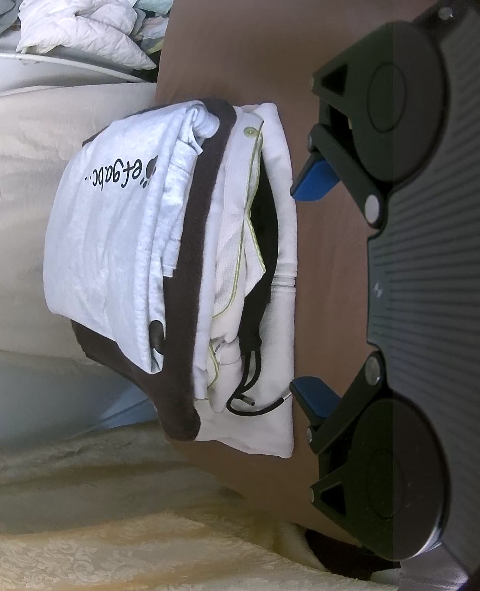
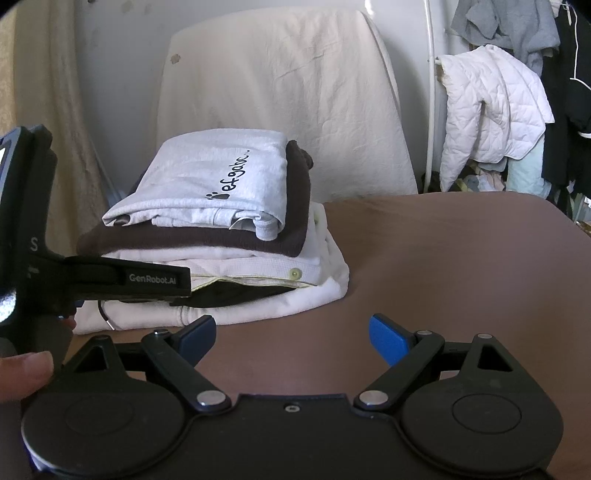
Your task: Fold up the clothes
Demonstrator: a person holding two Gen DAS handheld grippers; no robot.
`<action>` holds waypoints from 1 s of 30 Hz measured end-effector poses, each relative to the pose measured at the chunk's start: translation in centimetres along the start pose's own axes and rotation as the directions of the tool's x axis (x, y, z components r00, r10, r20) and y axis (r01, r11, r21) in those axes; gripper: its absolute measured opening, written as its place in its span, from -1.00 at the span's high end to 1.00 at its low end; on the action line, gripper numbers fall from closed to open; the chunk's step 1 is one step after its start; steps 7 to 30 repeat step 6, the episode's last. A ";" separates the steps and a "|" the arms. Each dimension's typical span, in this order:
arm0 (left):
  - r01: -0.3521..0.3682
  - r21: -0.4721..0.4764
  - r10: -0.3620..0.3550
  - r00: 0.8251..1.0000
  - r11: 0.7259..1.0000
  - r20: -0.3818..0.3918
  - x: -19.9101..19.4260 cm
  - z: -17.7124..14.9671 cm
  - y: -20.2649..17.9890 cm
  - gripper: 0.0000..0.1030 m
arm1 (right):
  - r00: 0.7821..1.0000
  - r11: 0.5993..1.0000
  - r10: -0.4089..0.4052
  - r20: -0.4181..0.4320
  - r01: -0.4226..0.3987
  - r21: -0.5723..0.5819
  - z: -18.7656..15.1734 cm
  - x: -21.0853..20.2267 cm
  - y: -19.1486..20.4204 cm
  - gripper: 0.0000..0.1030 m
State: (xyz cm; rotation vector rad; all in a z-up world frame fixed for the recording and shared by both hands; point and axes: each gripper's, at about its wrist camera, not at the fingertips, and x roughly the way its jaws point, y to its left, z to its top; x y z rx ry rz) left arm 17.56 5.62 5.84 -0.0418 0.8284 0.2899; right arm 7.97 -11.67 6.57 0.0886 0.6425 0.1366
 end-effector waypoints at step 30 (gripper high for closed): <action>0.000 0.005 0.000 1.000 1.000 -0.005 0.0 -0.2 -0.1 -1.00 | 1.000 1.000 -0.002 -0.004 0.002 -0.001 -0.1 0.0 0.0 -0.80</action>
